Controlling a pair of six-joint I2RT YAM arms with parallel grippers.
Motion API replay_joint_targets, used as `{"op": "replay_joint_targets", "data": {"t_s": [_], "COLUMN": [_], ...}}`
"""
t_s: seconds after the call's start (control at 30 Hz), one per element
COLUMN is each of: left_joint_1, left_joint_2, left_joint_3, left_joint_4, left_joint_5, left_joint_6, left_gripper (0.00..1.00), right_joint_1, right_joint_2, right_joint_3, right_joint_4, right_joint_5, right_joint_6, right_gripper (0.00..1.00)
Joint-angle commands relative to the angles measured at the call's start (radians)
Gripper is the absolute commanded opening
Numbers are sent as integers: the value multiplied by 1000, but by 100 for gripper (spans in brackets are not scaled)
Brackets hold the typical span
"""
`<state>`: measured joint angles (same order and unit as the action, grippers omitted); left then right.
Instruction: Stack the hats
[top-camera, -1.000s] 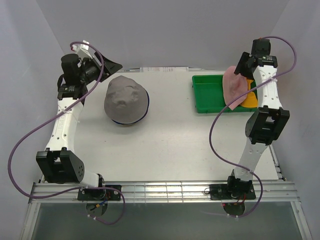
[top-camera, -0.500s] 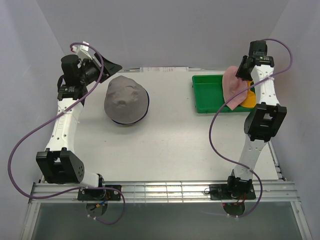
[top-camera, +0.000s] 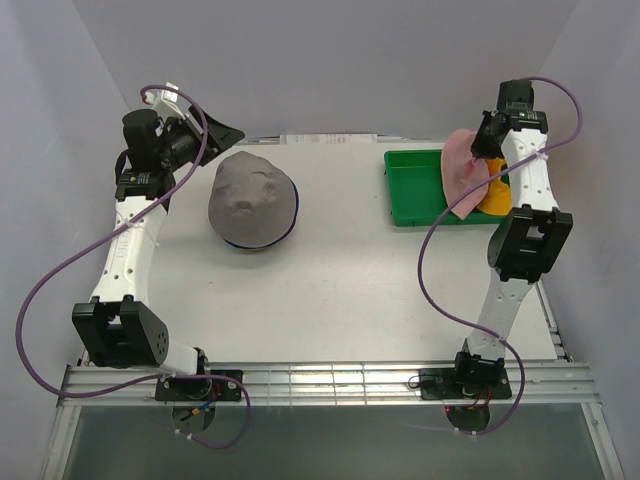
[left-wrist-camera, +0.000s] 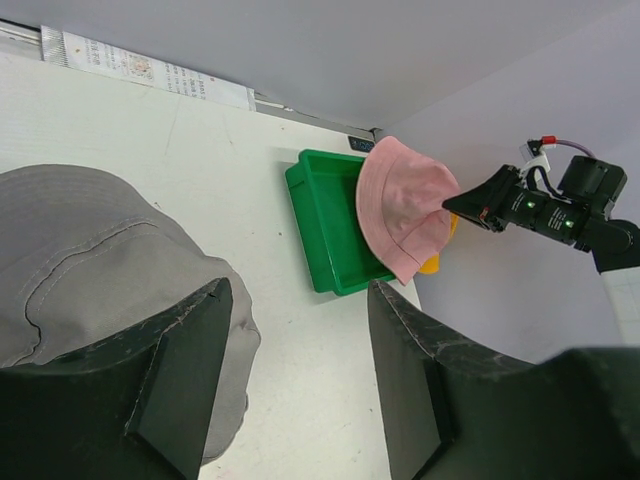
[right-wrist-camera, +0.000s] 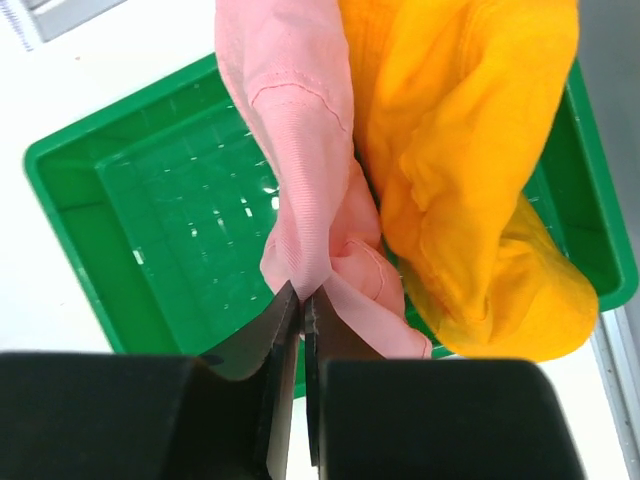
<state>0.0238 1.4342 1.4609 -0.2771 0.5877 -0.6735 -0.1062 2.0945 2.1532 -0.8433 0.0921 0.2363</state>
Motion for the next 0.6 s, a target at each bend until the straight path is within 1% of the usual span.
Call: {"op": "replay_joint_targets", "data": {"t_s": [0.0, 0.13, 0.2, 0.27, 0.3, 0.4, 0.53, 0.57], "left_joint_1": [-4, -4, -4, -4, -4, -4, -4, -4], "left_joint_2": [-49, -54, -57, -63, -63, -67, -75, -72], "left_joint_3": [-2, -16, -30, -56, -63, -102, -146, -161], "left_joint_4": [10, 45, 67, 98, 110, 165, 268, 289], "left_joint_5": [15, 38, 49, 57, 70, 99, 132, 138], "left_joint_6": [-6, -37, -50, -72, -80, -121, -185, -219], "left_gripper": [66, 66, 66, 66, 66, 65, 66, 66], "right_joint_1": [32, 79, 97, 111, 161, 227, 276, 299], "right_joint_2": [-119, -220, -275, -336, -355, -404, -441, -450], "right_joint_3": [51, 25, 4, -45, -58, -61, -52, -53], "right_joint_4": [12, 49, 73, 137, 159, 205, 274, 315], "right_joint_5": [-74, -144, -231, -309, -333, -373, -466, -507], "right_joint_6": [24, 58, 80, 121, 133, 173, 268, 287], "right_gripper": [8, 8, 8, 8, 8, 8, 8, 8]}}
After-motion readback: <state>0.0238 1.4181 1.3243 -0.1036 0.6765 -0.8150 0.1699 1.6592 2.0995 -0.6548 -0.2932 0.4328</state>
